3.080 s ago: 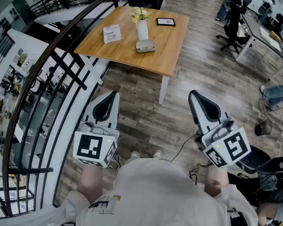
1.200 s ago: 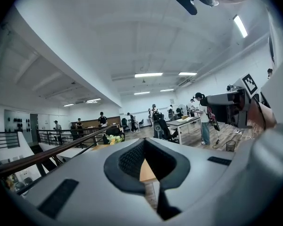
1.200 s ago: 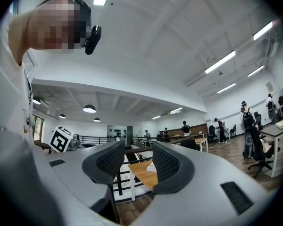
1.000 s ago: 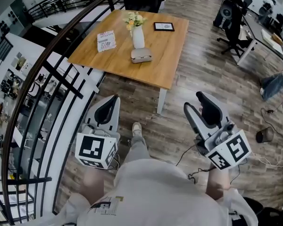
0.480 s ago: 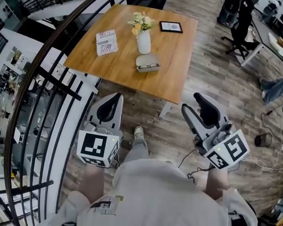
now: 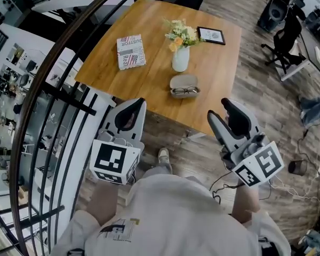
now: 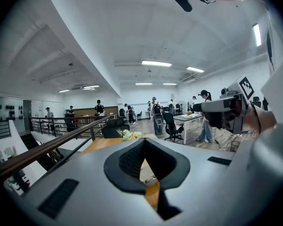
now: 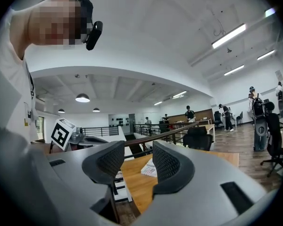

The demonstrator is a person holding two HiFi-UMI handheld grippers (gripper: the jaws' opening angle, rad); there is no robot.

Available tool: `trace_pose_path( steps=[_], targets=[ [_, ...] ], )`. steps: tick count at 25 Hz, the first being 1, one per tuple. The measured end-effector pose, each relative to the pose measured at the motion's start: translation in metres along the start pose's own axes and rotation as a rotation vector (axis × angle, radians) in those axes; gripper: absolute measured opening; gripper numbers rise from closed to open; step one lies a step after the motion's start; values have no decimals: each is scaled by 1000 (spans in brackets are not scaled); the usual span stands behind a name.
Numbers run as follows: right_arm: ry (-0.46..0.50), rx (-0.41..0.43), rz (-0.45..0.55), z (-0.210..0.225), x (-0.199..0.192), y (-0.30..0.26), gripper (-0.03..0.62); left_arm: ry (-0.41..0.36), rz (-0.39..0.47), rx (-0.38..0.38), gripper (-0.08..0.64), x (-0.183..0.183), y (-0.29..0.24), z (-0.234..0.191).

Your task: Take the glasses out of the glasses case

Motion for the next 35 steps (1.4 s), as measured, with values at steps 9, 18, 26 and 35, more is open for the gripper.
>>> trace_pose_path(
  steps=[9,18,26,35],
  targets=[
    [4,-37,-32,37,-2,-56,207,-1,-21,-20,17,-11,-47,-51],
    [8,-16,-63,68,-1,-70,207,13,-34,7,17,-9,-70,-56],
    [26,80,-99,112,3,-87,207,17,-37,90,17,6,-95,-52],
    [37,169,-172,174,-17,-114,207,79,-80,148,17,0,-145,-42]
  ],
)
Point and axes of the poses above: the fingertips, and each gripper's own axes: y backward along the fingers, z to its right, x out of its top, the point moved 9 cm from there along y, backward along the fingers, and after that the axes turned 1 degree about x, right-handed, at the moved point
